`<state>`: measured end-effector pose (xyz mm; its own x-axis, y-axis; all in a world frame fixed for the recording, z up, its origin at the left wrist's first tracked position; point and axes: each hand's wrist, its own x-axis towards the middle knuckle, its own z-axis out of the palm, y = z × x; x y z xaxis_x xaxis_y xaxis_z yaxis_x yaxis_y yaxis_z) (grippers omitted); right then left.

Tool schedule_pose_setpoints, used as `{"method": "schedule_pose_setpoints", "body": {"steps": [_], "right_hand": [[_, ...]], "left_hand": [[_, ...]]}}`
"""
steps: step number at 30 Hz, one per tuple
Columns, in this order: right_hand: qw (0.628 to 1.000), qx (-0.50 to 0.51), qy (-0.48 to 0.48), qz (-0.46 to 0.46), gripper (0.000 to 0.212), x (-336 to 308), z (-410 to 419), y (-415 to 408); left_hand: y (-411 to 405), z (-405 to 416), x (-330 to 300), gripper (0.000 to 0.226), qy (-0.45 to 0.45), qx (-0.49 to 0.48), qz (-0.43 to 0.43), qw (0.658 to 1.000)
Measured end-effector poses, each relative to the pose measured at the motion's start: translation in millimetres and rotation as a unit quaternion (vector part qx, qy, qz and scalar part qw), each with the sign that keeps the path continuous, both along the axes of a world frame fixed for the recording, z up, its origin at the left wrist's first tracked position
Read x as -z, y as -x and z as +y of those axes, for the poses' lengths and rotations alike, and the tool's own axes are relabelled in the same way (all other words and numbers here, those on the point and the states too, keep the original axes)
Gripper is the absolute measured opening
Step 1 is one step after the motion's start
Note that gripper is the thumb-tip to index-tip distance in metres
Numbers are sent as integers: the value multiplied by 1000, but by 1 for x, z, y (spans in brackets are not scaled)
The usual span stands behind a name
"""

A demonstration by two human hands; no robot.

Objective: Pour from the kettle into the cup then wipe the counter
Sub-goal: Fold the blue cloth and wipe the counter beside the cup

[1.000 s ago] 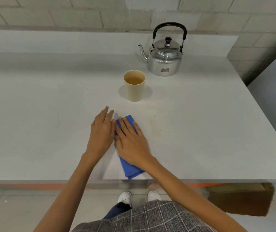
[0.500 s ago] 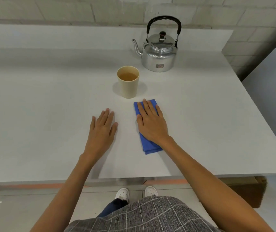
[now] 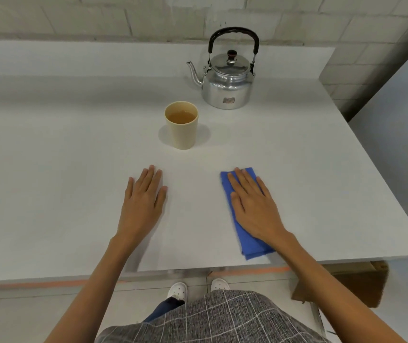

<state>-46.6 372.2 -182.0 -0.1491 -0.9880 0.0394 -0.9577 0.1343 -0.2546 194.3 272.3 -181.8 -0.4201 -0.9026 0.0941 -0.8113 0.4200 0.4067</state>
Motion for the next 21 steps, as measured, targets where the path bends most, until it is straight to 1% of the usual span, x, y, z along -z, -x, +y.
{"method": "schedule_pose_setpoints", "body": {"steps": [3, 6, 9, 12, 17, 21], "right_hand": [[1000, 28, -10, 2, 50, -1, -18, 23], [999, 37, -17, -11, 51, -2, -48, 29], [999, 35, -20, -13, 51, -2, -75, 19], [1000, 7, -22, -14, 51, -4, -91, -5], [998, -60, -4, -2, 51, -3, -79, -47], [996, -84, 0, -2, 51, -4, -45, -53]], "left_hand": [[0, 0, 0, 51, -2, 2, -3, 1000], [0, 0, 1, 51, -1, 1, -5, 1000], [1, 1, 1, 51, 0, 0, -6, 1000], [0, 1, 1, 51, -3, -1, -10, 1000], [1, -1, 1, 52, -10, -4, -14, 1000], [1, -1, 1, 52, -10, -4, -16, 1000]]}}
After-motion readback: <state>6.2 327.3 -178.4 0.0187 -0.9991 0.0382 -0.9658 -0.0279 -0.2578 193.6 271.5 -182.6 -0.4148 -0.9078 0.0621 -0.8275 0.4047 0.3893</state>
